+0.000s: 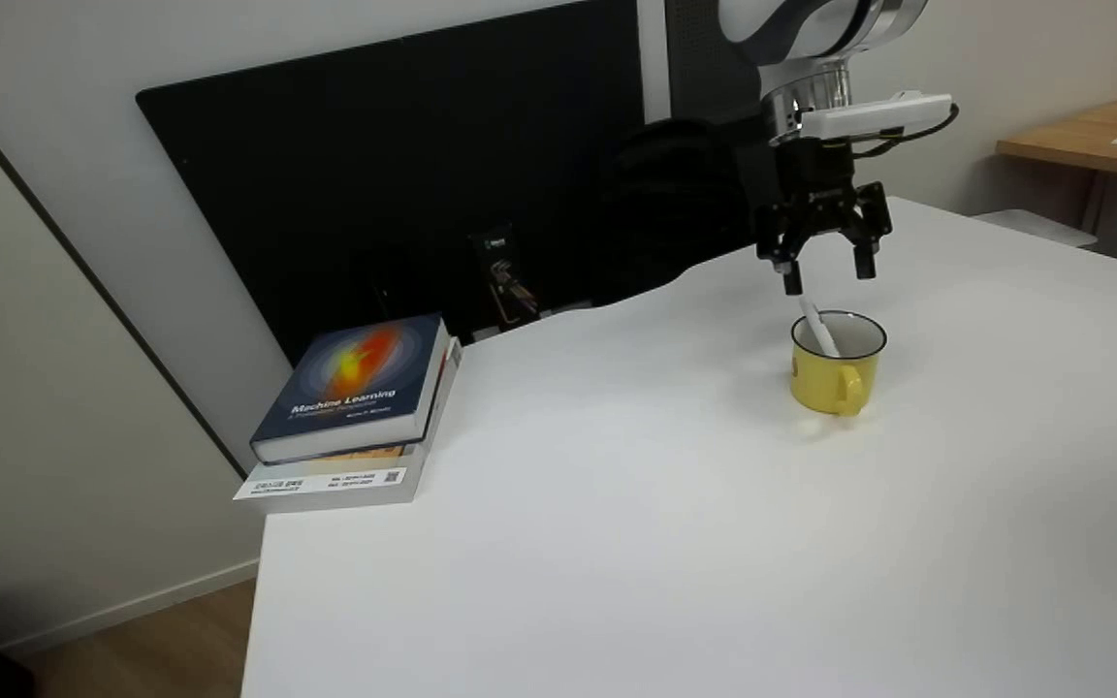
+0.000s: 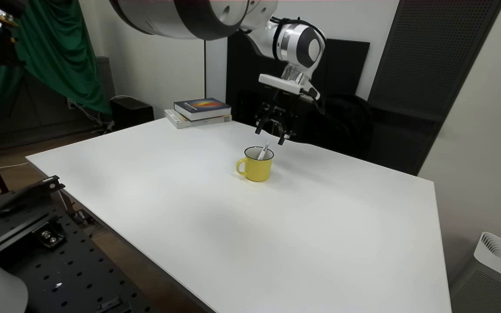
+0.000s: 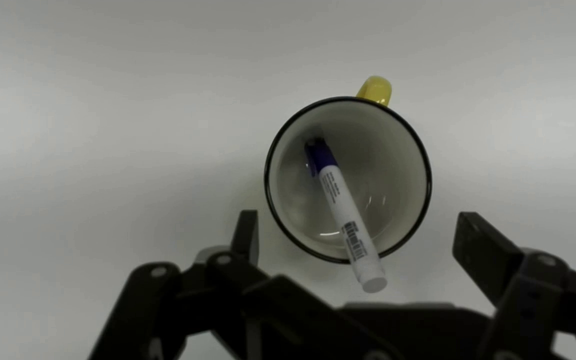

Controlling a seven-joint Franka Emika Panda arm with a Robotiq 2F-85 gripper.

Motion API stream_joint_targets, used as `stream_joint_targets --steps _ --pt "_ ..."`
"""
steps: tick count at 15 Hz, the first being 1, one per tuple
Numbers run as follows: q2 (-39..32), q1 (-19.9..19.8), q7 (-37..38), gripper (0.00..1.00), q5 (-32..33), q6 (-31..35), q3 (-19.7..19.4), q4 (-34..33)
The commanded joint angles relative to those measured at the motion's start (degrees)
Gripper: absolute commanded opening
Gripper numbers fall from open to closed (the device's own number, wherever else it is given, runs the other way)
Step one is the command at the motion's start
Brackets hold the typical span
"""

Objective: Take the marker from the mug and put it on the table

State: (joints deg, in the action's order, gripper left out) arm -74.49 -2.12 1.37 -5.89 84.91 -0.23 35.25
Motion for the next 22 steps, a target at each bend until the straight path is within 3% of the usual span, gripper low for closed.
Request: stream_joint_targets --steps 1,22 --pt "-4.64 -1.3 -0.42 1.0 -0.28 -1.47 1.36 -7.46" --pt "-6.65 -1.69 -0.44 1.0 -1.27 2.46 1.07 -7.78"
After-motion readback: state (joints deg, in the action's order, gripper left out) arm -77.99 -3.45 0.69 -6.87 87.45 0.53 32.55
